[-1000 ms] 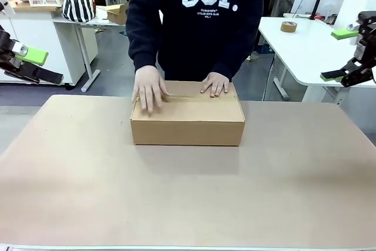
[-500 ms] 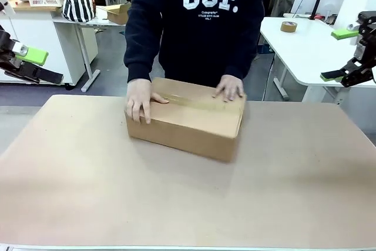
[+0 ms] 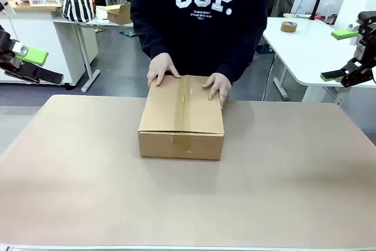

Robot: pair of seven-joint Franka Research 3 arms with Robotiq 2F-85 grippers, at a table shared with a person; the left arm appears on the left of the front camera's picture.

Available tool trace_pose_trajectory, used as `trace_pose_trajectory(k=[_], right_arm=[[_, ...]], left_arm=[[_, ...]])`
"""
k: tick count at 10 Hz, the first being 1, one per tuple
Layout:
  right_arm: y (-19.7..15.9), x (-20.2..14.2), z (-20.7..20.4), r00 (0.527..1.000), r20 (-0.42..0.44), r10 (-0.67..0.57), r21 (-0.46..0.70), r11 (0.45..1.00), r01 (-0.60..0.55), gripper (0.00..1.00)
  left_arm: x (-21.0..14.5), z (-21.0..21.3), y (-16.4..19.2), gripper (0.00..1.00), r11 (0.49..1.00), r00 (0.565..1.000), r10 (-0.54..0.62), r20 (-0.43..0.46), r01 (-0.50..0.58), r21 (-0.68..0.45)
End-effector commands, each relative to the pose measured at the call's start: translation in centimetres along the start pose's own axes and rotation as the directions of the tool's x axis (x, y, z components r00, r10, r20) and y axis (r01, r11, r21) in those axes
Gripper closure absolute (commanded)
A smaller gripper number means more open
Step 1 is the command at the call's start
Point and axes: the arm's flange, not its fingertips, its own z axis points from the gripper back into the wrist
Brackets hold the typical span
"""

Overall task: Pack the gift set into the box.
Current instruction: Press and hold the closed box until the human finishes sealing it.

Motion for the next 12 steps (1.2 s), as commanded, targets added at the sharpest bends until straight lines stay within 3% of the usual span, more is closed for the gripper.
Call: trace_pose_trajectory(k=[1, 12], right_arm=[[0.33, 0.08, 0.06, 1.000, 0.001, 0.006, 0.021, 1.000, -0.006, 0.00], [0.33, 0.08, 0.06, 1.000, 0.001, 0.006, 0.021, 1.000, -0.006, 0.00]], left_arm=[[0.16, -0.16, 0.04, 0.00, 1.000, 1.000, -0.020, 0.018, 0.020, -0.019], [0.16, -0.16, 0.04, 0.00, 1.000, 1.000, -0.020, 0.018, 0.020, -0.019]])
